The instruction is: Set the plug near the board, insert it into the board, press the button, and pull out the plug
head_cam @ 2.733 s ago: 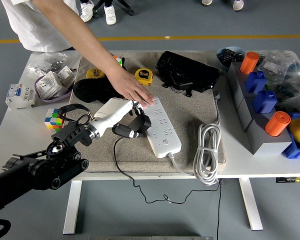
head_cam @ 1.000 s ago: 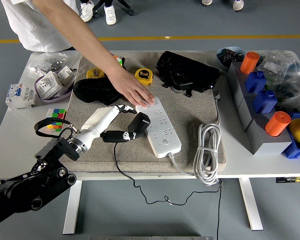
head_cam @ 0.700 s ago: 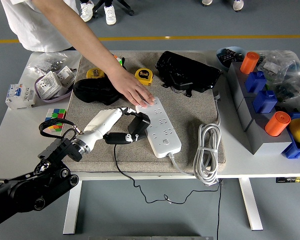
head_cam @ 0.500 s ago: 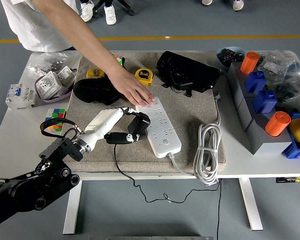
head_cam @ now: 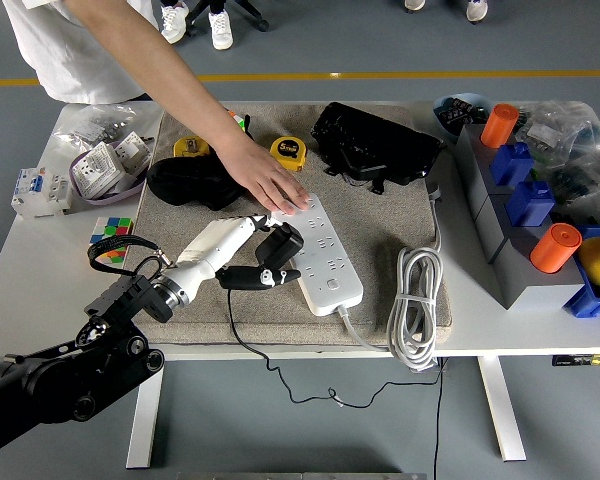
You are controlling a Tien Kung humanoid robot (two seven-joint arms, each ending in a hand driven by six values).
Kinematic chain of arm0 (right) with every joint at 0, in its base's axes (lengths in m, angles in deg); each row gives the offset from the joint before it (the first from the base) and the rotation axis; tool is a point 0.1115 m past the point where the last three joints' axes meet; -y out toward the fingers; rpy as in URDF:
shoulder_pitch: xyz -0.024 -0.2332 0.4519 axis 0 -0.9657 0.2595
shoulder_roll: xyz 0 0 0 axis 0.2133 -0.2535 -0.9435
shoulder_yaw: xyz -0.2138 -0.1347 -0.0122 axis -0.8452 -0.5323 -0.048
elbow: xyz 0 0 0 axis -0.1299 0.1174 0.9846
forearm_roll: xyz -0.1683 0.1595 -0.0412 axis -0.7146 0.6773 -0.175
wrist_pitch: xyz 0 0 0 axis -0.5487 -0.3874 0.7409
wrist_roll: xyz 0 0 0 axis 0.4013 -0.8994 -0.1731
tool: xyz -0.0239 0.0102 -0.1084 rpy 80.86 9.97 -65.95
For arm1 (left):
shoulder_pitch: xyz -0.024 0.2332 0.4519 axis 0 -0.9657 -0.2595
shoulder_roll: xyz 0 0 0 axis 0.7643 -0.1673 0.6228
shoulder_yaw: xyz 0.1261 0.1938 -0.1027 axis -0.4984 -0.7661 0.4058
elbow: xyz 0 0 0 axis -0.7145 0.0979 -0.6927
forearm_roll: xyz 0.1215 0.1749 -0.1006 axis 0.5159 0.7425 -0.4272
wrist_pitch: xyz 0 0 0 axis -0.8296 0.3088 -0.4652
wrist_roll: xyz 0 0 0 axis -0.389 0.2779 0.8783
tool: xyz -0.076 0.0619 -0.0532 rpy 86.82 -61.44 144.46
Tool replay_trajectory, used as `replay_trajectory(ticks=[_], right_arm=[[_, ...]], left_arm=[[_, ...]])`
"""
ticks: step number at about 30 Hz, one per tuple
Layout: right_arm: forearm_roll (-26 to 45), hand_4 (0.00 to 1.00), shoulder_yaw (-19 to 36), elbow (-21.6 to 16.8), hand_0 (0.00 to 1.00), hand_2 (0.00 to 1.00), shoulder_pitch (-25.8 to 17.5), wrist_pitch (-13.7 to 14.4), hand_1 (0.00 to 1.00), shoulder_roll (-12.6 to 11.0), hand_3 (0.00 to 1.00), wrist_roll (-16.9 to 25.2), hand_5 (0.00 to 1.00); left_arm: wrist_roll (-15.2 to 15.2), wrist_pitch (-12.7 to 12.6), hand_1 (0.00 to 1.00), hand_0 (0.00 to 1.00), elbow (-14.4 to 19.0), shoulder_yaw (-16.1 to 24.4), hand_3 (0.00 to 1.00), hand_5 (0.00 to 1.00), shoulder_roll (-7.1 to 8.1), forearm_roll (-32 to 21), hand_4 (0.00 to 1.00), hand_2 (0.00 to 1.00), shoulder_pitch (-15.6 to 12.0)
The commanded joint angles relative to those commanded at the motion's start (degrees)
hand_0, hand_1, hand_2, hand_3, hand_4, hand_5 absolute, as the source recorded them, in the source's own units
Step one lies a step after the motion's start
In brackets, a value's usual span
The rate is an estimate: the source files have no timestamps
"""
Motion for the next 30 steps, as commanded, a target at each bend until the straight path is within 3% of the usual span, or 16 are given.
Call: replay_trajectory(ticks=[13,30], right_arm=[[-0.1,0.993,0.4,-0.1,0.649,0.641,0.0,0.1,0.67,0.0,0.557,0.2,0.545],[0.0,0.993,0.4,0.0,0.647,0.64,0.1,0.1,0.67,0.0,0.557,0.3,0.543]], left_arm=[[-0.2,0.8,0.738,0.671,0.5,-0.3,0.699,0.675,-0.64,-0.1,0.949,0.746,1.1],[1.4,1.9,0.731,0.657,-1.2,-2.4,0.694,0.667,-2.89,0.1,0.949,0.744,4.2]])
